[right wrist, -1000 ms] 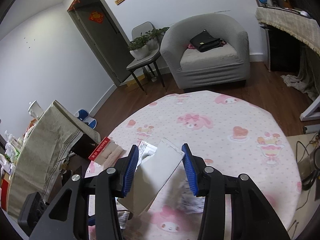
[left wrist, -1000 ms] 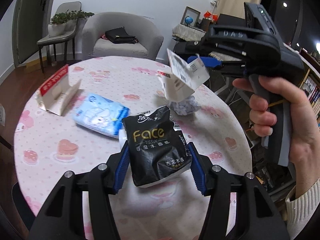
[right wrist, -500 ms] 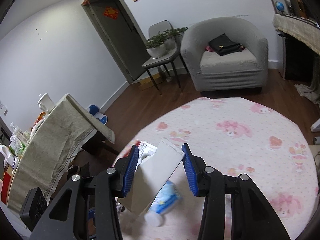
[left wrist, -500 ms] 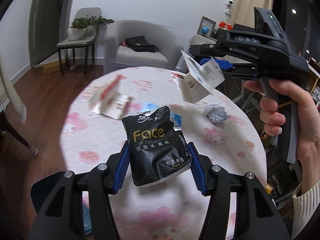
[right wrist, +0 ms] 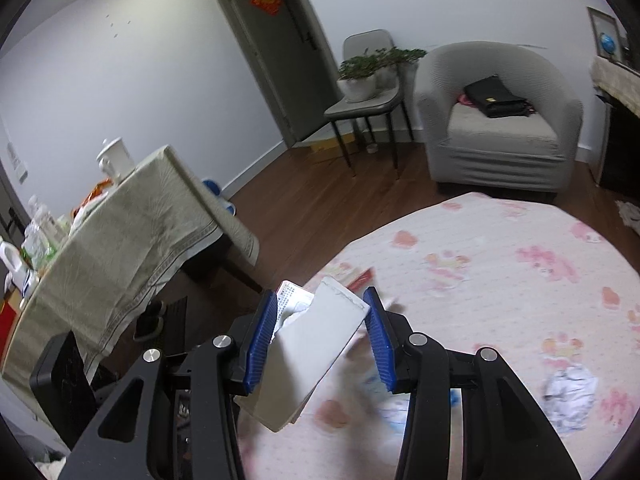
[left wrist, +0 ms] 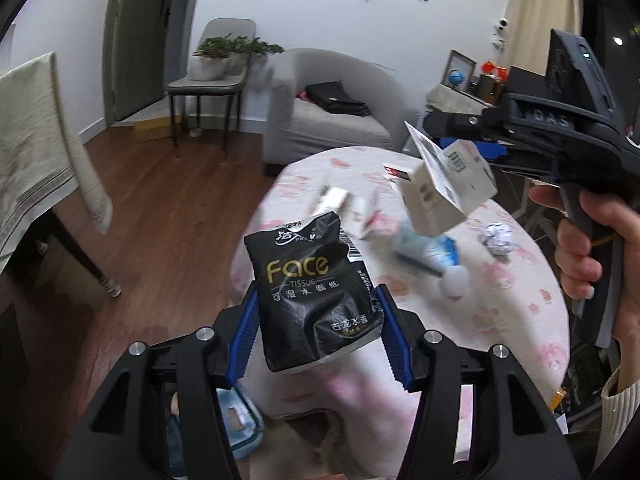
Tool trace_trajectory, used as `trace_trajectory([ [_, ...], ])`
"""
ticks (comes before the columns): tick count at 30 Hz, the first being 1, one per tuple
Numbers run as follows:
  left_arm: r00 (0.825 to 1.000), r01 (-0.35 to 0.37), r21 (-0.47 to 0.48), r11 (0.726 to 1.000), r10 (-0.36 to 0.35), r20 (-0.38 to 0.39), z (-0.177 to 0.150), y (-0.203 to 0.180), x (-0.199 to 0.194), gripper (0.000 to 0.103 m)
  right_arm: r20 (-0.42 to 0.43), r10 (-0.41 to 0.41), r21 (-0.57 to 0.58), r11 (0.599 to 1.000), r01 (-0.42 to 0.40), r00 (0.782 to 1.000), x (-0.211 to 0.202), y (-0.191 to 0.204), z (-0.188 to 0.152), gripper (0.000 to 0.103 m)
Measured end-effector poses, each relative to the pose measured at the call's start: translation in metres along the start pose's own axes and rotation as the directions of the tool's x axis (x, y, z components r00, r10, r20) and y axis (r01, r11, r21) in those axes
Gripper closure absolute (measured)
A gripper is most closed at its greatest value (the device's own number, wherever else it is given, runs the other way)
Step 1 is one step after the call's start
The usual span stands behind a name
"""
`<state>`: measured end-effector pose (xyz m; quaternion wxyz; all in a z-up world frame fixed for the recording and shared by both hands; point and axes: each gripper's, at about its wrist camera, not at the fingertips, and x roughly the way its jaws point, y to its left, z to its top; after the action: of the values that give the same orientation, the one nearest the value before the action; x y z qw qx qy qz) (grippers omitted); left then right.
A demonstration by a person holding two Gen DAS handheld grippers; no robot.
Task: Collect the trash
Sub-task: 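Carry the black packet and white carton over the teal bin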
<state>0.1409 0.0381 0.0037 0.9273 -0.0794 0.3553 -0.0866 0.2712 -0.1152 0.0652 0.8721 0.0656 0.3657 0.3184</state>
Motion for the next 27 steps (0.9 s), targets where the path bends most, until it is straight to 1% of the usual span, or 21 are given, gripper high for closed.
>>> trace_trajectory([
  [8,0.997,-0.071,-0.044,0.997,0.069,-0.044,-0.013,0.042,-0.003,0.044,-0.038,0.050,-0.045,0.998,-0.052,0.998,0.029,0.044,-0.011,0.058],
  [10,0.996,-0.076,-0.059,0.995,0.073,-0.054,-0.016,0.054,-0.005,0.044,-0.048,0.062,-0.061,0.996,-0.065,0.997,0.036,0.055,-0.013,0.058],
  [16,0.986,-0.136,-0.079,0.988,0.127,-0.104,-0.032,0.084,-0.004,0.044,-0.102,0.070,-0.113,0.990,-0.082,0.992,0.064,0.091,-0.025,0.058],
  [21,0.977,-0.161,-0.117,0.980,0.141,-0.160,-0.047,0.109,0.003,0.044,-0.134,0.075,-0.133,0.987,-0.093,0.988,0.087,0.108,-0.037,0.058],
  [25,0.970,-0.167,-0.162,0.973,0.132,-0.205,-0.060,0.128,0.010,0.044,-0.154,0.083,-0.138,0.985,-0.104,0.985,0.101,0.122,-0.043,0.058],
  [27,0.963,-0.177,-0.173,0.969,0.135,-0.232,-0.069,0.138,0.017,0.044,-0.174,0.068,-0.145,0.985,-0.093,0.982,0.111,0.128,-0.049,0.058],
])
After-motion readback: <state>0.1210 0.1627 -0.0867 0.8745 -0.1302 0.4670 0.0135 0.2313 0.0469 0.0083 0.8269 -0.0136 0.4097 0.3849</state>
